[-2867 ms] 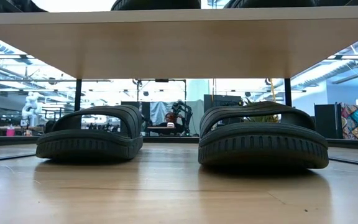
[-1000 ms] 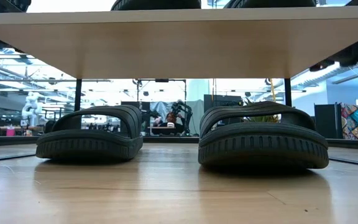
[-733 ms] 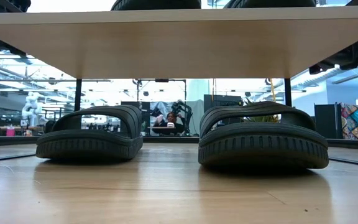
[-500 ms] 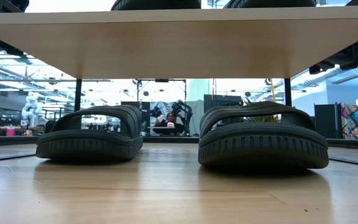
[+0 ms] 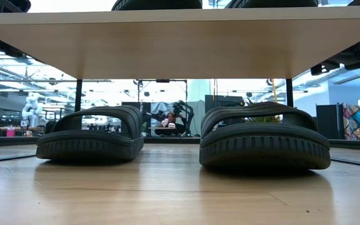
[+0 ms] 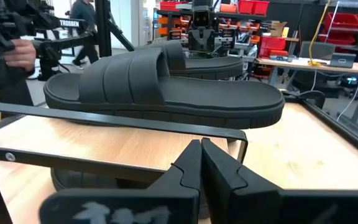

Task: Pick and place slides into the shelf
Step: Return to Home Position

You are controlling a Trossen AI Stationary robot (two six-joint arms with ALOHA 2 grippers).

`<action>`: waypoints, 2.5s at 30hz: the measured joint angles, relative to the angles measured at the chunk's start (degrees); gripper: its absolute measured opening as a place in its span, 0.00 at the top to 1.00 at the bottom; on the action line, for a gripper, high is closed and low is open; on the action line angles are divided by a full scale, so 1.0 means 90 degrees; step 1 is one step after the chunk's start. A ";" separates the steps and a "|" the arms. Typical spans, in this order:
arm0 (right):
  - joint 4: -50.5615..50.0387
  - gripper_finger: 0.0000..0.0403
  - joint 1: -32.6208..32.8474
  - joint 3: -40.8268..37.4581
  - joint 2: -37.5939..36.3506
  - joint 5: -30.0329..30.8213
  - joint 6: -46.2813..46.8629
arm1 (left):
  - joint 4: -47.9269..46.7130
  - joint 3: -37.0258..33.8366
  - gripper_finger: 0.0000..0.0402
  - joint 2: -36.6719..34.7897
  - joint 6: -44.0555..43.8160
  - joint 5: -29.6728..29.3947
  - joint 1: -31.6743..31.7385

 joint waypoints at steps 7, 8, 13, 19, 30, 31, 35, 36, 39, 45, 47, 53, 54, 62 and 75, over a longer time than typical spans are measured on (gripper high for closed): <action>-0.0004 1.00 0.0000 0.0000 0.0000 -0.0005 0.0082 | -0.0025 0.0000 0.97 0.0002 -0.0177 -0.0005 0.0000; 0.0000 1.00 0.0000 0.0000 0.0000 -0.0001 0.0082 | -0.0035 0.0000 0.97 0.0001 -0.0230 -0.0007 0.0000; -0.0001 1.00 0.0000 0.0000 0.0000 0.0007 0.0415 | -0.0082 0.0000 0.96 0.0005 -0.0406 -0.0009 0.0000; -0.0001 1.00 0.0000 -0.0002 0.0000 0.0010 0.1200 | -0.0082 0.0000 0.99 0.0005 -0.0419 -0.0010 0.0000; 0.0001 1.00 0.0000 -0.0002 0.0002 0.0015 0.1243 | -0.0082 0.0000 0.94 0.0005 -0.0419 -0.0012 0.0000; 0.0001 1.00 0.0000 -0.0002 0.0002 0.0017 0.1243 | -0.0082 0.0000 0.94 0.0005 -0.0417 -0.0012 0.0000; 0.0001 1.00 0.0000 -0.0002 0.0002 0.0017 0.1243 | -0.0082 0.0000 0.93 0.0005 -0.0417 -0.0012 0.0000; 0.0001 1.00 0.0000 -0.0002 0.0002 0.0017 0.1243 | -0.0082 0.0000 0.93 0.0005 -0.0417 -0.0014 0.0000; 0.0001 1.00 0.0000 -0.0002 0.0002 0.0017 0.1243 | -0.0082 0.0000 0.94 0.0005 -0.0417 -0.0015 0.0000; 0.0001 1.00 0.0000 -0.0002 0.0002 0.0017 0.1243 | -0.0082 0.0000 0.99 0.0005 -0.0417 -0.0015 0.0000; 0.0001 1.00 0.0000 -0.0002 0.0002 0.0017 0.1243 | -0.0082 0.0000 1.00 0.0005 -0.0417 -0.0015 0.0000; 0.0001 1.00 0.0000 -0.0002 0.0002 0.0017 0.1243 | -0.0082 0.0000 0.96 0.0005 -0.0417 -0.0016 0.0000; 0.0001 1.00 0.0000 -0.0002 0.0002 0.0017 0.1243 | -0.0082 0.0000 0.95 0.0005 -0.0417 -0.0015 0.0000; 0.0001 1.00 0.0000 -0.0002 0.0002 0.0017 0.1243 | -0.0082 0.0000 0.92 0.0007 -0.0416 -0.0017 0.0000; 0.0001 1.00 0.0000 -0.0002 0.0002 0.0017 0.1243 | -0.0082 0.0000 0.92 0.0007 -0.0415 -0.0017 0.0000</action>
